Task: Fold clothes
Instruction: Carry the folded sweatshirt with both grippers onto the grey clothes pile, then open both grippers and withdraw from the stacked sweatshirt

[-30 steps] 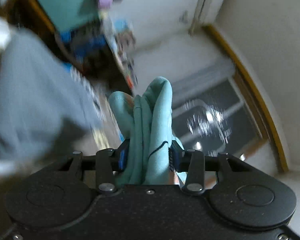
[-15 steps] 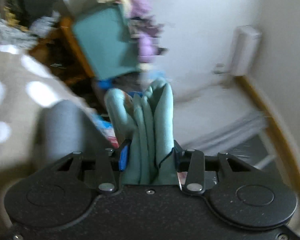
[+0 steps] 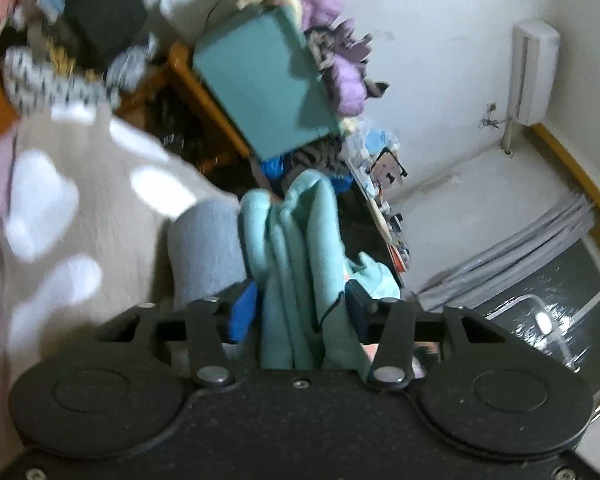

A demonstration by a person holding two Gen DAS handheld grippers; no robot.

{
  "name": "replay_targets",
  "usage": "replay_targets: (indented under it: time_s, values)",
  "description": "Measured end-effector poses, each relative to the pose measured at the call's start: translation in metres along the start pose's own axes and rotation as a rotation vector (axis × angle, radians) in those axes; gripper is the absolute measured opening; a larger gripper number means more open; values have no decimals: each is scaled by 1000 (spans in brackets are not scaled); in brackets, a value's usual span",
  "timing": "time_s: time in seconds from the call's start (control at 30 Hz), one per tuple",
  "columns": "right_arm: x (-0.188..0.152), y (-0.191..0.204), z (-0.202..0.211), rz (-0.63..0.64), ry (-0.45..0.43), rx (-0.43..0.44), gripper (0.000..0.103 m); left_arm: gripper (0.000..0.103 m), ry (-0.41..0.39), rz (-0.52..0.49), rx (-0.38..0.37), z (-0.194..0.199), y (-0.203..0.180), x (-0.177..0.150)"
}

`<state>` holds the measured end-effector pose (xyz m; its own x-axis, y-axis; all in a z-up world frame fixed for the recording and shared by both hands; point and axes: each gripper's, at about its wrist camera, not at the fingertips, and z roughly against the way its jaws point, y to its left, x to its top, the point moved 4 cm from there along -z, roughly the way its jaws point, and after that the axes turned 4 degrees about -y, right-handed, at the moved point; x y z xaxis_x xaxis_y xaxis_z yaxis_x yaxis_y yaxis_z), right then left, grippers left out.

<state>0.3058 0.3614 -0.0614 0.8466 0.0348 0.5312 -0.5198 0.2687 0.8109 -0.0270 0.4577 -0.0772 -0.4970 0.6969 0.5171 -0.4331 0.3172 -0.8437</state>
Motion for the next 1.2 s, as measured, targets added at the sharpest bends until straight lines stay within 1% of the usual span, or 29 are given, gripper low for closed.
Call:
replay_targets:
  time_s: [0.03, 0.07, 0.13, 0.27, 0.3, 0.37, 0.43, 0.5, 0.57, 0.6, 0.63, 0.67, 0.7, 0.73, 0.8, 0.87, 0.93, 1.0, 1.1, 1.13, 1.2]
  values:
    - [4, 2, 3, 11, -25, -10, 55, 58, -20, -37, 0, 5, -5, 0]
    - [7, 4, 4, 24, -40, -19, 55, 66, -42, -70, 0, 9, -9, 1]
    - [9, 14, 19, 83, -60, -46, 56, 74, -78, -132, 1, 17, -18, 0]
    - [0, 37, 49, 229, -67, -115, 60, 89, -116, -233, 7, 30, -38, -5]
    - [-4, 42, 57, 265, -62, -142, 62, 91, -125, -258, 8, 33, -42, -6]
    - [-11, 52, 73, 314, -57, -186, 66, 101, -105, -277, 8, 35, -47, -9]
    - [-17, 59, 87, 328, -58, -211, 75, 103, -69, -294, 50, 34, -48, -12]
    - [-23, 66, 102, 334, -58, -246, 78, 103, -17, -318, 91, 35, -52, -12]
    - [-28, 74, 118, 342, -57, -288, 84, 103, 39, -359, 118, 41, -60, -13]
    - [-30, 80, 126, 350, -53, -313, 89, 103, 65, -394, 123, 44, -66, -13]
    - [-32, 85, 134, 359, -56, -330, 93, 103, 81, -449, 126, 47, -73, -13]
    - [-34, 91, 142, 369, -58, -347, 95, 103, 84, -502, 138, 51, -80, -12]
    - [-37, 98, 150, 383, -59, -366, 100, 103, 87, -549, 163, 54, -87, -11]
    - [-39, 105, 158, 398, -60, -384, 102, 103, 93, -597, 194, 58, -94, -11]
    - [-43, 117, 170, 439, -57, -417, 103, 103, 104, -662, 263, 65, -107, -10]
    - [-47, 130, 180, 488, -50, -448, 103, 103, 123, -713, 315, 75, -120, -8]
    - [-52, 141, 189, 532, -44, -466, 103, 103, 149, -776, 298, 87, -136, -9]
    - [-57, 150, 197, 565, -42, -487, 103, 103, 149, -822, 292, 100, -148, -9]
    - [-63, 162, 205, 603, -46, -514, 103, 103, 126, -911, 287, 118, -163, -12]
    - [-65, 165, 206, 611, -46, -519, 103, 103, 115, -942, 300, 122, -165, -13]
    - [-69, 171, 209, 627, -44, -530, 103, 103, 108, -960, 313, 129, -165, -11]
